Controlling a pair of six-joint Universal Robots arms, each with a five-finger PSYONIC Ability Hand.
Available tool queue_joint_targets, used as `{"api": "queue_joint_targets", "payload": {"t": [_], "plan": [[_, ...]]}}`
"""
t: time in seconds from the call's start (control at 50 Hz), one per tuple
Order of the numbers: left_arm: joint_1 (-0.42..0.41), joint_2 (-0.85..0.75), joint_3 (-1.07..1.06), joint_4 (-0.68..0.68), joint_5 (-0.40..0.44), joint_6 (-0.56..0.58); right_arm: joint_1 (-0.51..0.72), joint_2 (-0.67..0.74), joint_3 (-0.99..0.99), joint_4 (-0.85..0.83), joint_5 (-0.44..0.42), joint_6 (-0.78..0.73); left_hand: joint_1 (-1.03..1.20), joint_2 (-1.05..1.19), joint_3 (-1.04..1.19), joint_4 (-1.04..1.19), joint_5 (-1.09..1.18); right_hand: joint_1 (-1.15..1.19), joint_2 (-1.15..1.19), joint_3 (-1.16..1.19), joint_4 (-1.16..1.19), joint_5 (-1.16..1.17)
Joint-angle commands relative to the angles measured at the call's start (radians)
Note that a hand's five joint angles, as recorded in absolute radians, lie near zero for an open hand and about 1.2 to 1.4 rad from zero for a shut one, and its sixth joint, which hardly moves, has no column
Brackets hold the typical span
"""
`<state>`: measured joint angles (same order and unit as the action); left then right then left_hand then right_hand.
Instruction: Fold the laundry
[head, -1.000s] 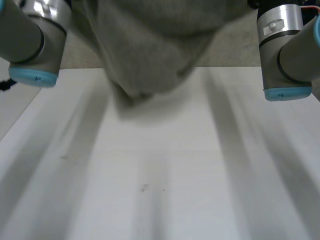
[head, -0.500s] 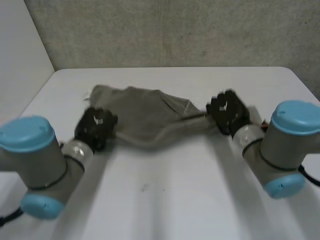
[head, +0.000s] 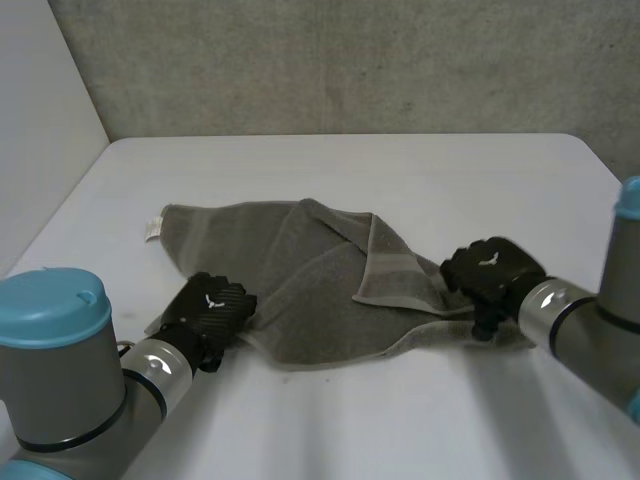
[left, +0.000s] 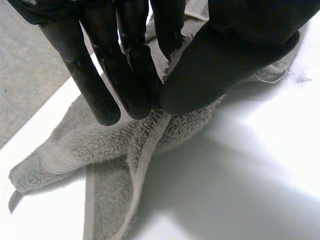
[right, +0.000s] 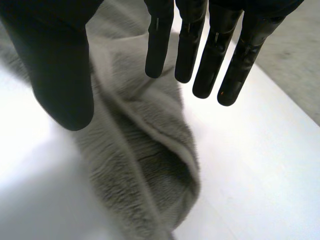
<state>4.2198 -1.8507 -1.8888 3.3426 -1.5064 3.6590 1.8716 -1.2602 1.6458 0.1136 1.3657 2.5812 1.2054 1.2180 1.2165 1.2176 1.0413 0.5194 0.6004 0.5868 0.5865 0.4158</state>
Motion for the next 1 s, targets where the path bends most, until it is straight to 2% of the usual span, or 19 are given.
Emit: {"api": "queue_joint_targets", "payload": {"t": [0.02,0.24,0.38,0.5,0.66,0.84,1.0], "plan": [[0.003,0.053,0.002,0.003,0.000,0.000,-0.078,-0.056,0.002,-0.002,-0.033,0.109,0.191,0.178,0.180,0.179,0.180,0.065,-0.016,-0.003,-0.002,-0.006],[0.016,0.133,0.005,0.003,0.000,-0.002,-0.170,-0.093,0.051,0.047,-0.039,0.129,0.191,0.178,0.180,0.179,0.180,0.097,0.016,0.030,0.030,0.026],[0.014,0.134,0.002,0.003,0.000,-0.003,-0.227,-0.094,0.135,0.060,-0.091,0.129,0.191,0.178,0.180,0.179,0.180,0.135,0.054,0.068,0.068,0.064],[0.016,0.134,0.002,0.005,0.002,-0.005,-0.230,-0.091,0.199,0.009,-0.125,0.134,0.191,0.178,0.180,0.179,0.180,0.159,0.078,0.091,0.091,0.088],[0.022,0.130,0.004,0.006,0.003,-0.005,-0.224,-0.081,0.239,-0.048,-0.125,0.135,0.191,0.178,0.180,0.179,0.180,0.164,0.083,0.097,0.097,0.094],[0.075,0.128,0.043,0.006,0.003,-0.008,-0.229,-0.082,0.267,-0.080,-0.125,0.188,0.191,0.178,0.180,0.179,0.180,0.164,0.083,0.097,0.097,0.094],[0.078,0.117,0.071,0.006,0.005,-0.010,-0.220,-0.081,0.293,-0.101,-0.126,0.212,0.191,0.178,0.180,0.179,0.180,0.179,0.098,0.112,0.112,0.108]]}}
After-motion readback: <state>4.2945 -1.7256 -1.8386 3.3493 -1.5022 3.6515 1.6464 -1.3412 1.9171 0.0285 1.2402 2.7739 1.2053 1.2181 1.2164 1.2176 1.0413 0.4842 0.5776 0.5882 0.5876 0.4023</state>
